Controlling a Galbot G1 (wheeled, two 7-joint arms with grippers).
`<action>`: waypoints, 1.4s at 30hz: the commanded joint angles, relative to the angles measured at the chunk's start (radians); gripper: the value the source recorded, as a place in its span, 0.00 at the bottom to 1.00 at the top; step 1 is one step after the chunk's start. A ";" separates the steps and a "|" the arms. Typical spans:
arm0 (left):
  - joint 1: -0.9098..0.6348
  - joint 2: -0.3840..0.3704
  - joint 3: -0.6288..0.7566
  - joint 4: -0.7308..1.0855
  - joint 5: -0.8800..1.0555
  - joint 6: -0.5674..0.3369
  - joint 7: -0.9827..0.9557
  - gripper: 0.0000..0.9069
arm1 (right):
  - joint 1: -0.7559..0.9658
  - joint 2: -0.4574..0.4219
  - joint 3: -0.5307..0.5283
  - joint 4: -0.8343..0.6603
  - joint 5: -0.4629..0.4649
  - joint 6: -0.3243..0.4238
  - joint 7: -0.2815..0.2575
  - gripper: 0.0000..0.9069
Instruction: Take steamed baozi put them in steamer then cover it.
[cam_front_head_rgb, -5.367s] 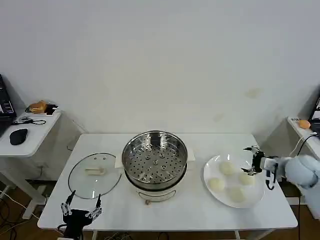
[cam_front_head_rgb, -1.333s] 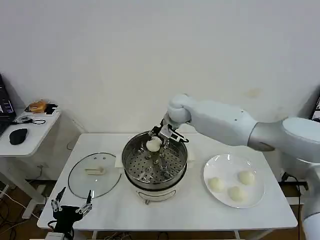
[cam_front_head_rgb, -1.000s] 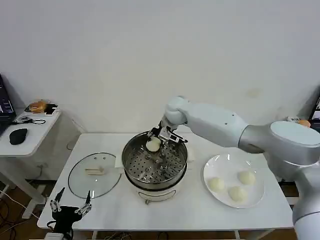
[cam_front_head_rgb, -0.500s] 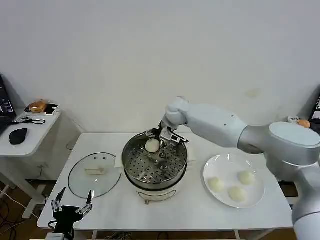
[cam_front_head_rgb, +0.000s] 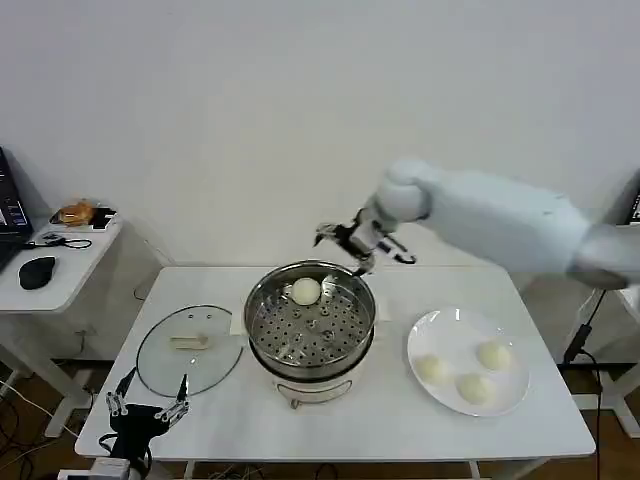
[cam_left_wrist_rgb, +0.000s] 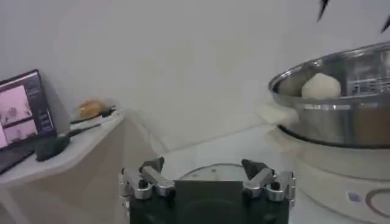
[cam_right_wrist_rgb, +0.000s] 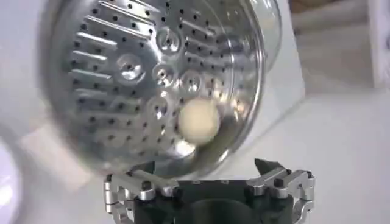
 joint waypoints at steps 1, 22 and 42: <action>-0.016 0.033 0.000 0.001 -0.030 0.022 0.002 1.00 | 0.096 -0.429 -0.060 0.202 0.087 -0.189 -0.024 1.00; -0.057 0.029 0.032 0.033 -0.013 0.032 0.010 1.00 | -0.418 -0.488 0.067 0.214 0.030 -0.307 -0.010 1.00; -0.049 0.004 0.013 0.046 -0.002 0.036 0.012 1.00 | -0.521 -0.250 0.137 0.021 0.030 -0.322 -0.025 1.00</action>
